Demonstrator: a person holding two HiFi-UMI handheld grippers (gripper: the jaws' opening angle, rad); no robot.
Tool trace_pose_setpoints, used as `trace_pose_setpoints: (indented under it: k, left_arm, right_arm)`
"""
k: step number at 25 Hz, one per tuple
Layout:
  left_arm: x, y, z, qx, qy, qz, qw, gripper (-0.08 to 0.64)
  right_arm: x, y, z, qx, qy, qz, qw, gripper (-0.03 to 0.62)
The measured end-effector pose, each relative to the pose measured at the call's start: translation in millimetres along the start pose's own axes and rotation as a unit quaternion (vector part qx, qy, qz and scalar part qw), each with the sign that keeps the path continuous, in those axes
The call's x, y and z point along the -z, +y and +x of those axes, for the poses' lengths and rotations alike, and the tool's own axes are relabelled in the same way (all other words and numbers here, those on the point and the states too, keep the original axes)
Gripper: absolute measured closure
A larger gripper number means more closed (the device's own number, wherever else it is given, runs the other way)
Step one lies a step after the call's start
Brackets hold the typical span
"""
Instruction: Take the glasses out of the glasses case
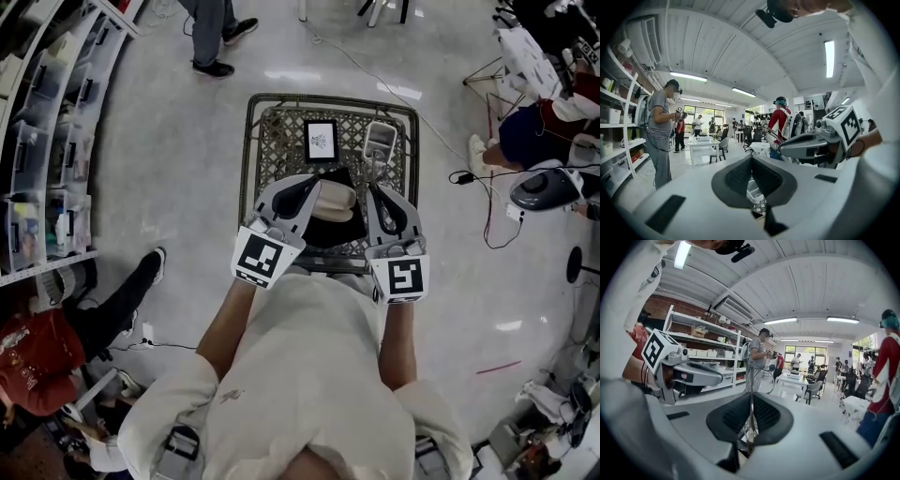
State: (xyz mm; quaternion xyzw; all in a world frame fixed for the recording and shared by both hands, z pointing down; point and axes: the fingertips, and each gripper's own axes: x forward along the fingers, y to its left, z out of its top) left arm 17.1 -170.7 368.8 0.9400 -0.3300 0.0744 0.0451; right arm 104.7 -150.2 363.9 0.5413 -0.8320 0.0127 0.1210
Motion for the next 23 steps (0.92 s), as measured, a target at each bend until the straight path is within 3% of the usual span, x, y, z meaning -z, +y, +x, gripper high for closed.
trace_pose_setpoints:
  k: [23]
  left_arm:
    - [-25,6,-10,0.02,-0.009,0.01,0.9997,0.548]
  right_arm:
    - [-39,13,-3,0.021,-0.005,0.008,1.0,0.575]
